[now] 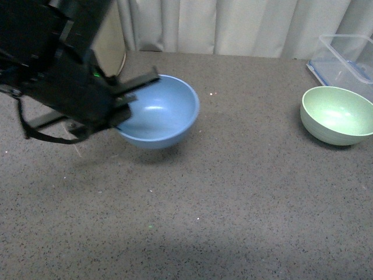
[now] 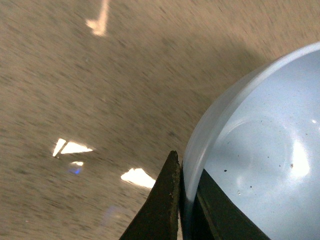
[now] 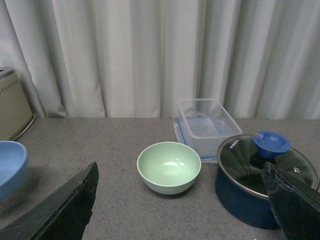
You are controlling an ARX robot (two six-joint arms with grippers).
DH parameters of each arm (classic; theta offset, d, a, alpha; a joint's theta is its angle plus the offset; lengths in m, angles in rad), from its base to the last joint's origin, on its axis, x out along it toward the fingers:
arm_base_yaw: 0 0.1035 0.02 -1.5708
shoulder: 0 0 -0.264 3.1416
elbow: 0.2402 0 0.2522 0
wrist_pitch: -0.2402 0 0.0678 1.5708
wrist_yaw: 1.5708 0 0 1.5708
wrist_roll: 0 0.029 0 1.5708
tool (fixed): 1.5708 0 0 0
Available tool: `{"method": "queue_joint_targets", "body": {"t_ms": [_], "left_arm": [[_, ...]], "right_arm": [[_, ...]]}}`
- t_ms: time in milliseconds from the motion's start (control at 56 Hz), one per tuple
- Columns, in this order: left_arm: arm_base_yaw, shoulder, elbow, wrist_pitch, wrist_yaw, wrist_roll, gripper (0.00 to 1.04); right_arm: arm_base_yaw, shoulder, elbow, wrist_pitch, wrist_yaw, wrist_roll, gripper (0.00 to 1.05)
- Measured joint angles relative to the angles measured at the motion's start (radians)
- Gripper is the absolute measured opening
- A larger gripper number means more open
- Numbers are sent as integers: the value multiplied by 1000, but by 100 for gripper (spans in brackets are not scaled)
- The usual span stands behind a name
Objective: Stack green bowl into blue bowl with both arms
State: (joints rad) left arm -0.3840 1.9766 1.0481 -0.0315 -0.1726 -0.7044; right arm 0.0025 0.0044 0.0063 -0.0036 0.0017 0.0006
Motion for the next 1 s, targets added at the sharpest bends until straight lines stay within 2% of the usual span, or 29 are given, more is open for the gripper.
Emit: {"method": "queue_joint_targets", "body": {"t_ms": [179, 304, 429, 643, 804, 839, 1000], "left_arm": [[-159, 79, 54, -47, 25, -69, 4], [-228, 106, 71, -77, 30, -84, 4], [-259, 119, 82, -90, 33, -89, 4], [-259, 123, 87, -93, 38, -95, 5], [-239, 120, 87, -93, 42, -102, 33], [-235, 116, 85, -92, 41, -102, 36], [-183, 29, 41, -88, 23, -84, 63]], "right_arm": [[0, 0, 0, 0, 0, 0, 96], [0, 0, 0, 0, 0, 0, 96], [0, 0, 0, 0, 0, 0, 96], [0, 0, 0, 0, 0, 0, 96], [0, 0, 0, 0, 0, 0, 96], [0, 0, 0, 0, 0, 0, 96], [0, 0, 0, 0, 0, 0, 96]]}}
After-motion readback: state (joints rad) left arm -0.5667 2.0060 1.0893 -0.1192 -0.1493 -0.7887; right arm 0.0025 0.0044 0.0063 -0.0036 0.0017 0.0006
